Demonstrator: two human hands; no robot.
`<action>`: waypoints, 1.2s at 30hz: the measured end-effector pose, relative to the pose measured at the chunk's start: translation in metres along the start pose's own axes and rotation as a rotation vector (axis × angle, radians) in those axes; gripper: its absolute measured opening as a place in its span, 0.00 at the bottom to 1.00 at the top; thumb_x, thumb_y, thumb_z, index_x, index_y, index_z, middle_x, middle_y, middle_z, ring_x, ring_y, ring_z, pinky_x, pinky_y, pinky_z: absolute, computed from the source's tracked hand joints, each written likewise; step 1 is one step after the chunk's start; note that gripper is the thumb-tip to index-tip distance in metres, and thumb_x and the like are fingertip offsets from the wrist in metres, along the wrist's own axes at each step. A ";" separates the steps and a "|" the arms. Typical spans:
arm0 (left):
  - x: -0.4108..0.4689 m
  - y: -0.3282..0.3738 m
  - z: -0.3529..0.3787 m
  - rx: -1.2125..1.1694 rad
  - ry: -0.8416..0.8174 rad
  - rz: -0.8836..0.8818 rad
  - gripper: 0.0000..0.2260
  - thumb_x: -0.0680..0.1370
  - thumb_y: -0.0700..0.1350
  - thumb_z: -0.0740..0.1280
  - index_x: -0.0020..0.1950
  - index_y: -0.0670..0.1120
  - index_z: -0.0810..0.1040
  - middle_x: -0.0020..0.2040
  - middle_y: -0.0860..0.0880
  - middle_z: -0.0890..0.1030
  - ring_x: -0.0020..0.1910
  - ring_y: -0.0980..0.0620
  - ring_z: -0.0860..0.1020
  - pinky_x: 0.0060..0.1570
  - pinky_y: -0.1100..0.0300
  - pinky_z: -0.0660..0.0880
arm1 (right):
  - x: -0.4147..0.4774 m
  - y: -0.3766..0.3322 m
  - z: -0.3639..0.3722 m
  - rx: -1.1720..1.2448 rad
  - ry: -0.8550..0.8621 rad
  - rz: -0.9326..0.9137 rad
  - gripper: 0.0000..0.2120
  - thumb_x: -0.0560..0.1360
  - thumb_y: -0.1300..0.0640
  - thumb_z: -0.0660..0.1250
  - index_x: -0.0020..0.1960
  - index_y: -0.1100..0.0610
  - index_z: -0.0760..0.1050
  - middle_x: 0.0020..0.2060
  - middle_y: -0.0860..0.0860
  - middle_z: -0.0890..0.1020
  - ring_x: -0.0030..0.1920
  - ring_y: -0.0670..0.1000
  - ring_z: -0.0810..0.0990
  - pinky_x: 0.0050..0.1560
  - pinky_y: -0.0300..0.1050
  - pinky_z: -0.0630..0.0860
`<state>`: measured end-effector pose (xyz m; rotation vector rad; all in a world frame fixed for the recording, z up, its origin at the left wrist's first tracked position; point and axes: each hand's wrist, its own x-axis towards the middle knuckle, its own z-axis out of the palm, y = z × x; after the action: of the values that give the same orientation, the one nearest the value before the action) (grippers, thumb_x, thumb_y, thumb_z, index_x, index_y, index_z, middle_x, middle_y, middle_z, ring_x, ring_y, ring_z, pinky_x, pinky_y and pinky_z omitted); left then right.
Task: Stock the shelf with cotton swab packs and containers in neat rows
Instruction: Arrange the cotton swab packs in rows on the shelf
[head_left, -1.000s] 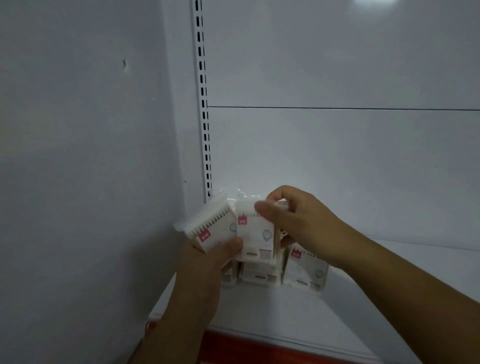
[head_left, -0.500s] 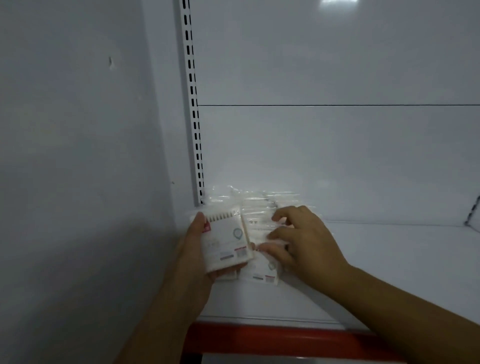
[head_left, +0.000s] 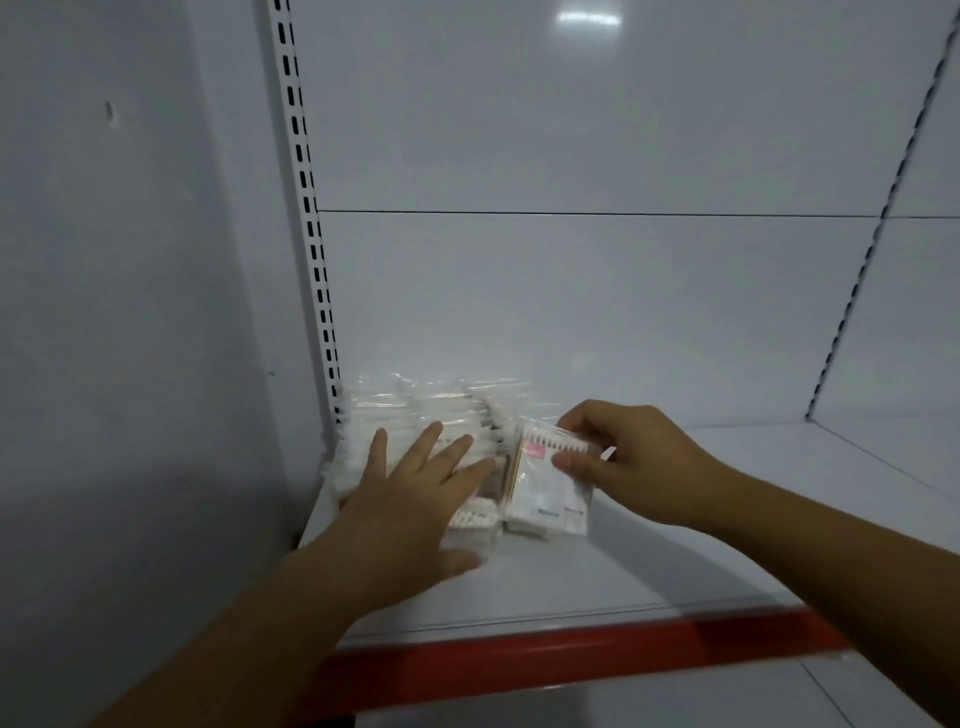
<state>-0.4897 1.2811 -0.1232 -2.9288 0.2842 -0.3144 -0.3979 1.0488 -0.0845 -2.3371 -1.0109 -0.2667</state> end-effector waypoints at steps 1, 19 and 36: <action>0.004 -0.001 0.004 0.030 0.008 -0.014 0.37 0.75 0.68 0.57 0.78 0.58 0.41 0.79 0.55 0.42 0.77 0.52 0.35 0.68 0.41 0.29 | -0.002 0.004 0.008 -0.017 0.018 0.010 0.09 0.75 0.47 0.67 0.54 0.48 0.76 0.44 0.42 0.81 0.43 0.42 0.78 0.44 0.42 0.78; 0.032 0.006 -0.010 0.173 -0.167 -0.076 0.37 0.77 0.67 0.52 0.79 0.51 0.43 0.80 0.48 0.48 0.78 0.46 0.47 0.74 0.40 0.44 | -0.017 0.014 0.058 -0.537 0.008 -0.166 0.24 0.81 0.49 0.57 0.74 0.58 0.63 0.73 0.55 0.65 0.73 0.55 0.63 0.72 0.49 0.53; 0.235 0.306 -0.164 -0.317 -0.036 0.231 0.28 0.81 0.63 0.49 0.78 0.52 0.55 0.79 0.52 0.56 0.78 0.51 0.51 0.75 0.49 0.51 | -0.165 0.167 -0.264 -0.885 -0.146 0.449 0.32 0.79 0.37 0.50 0.78 0.49 0.48 0.78 0.52 0.50 0.77 0.52 0.47 0.75 0.54 0.50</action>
<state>-0.3529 0.9111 0.0186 -3.1583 0.7210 -0.1966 -0.3816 0.7050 -0.0042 -3.3392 -0.4137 -0.4277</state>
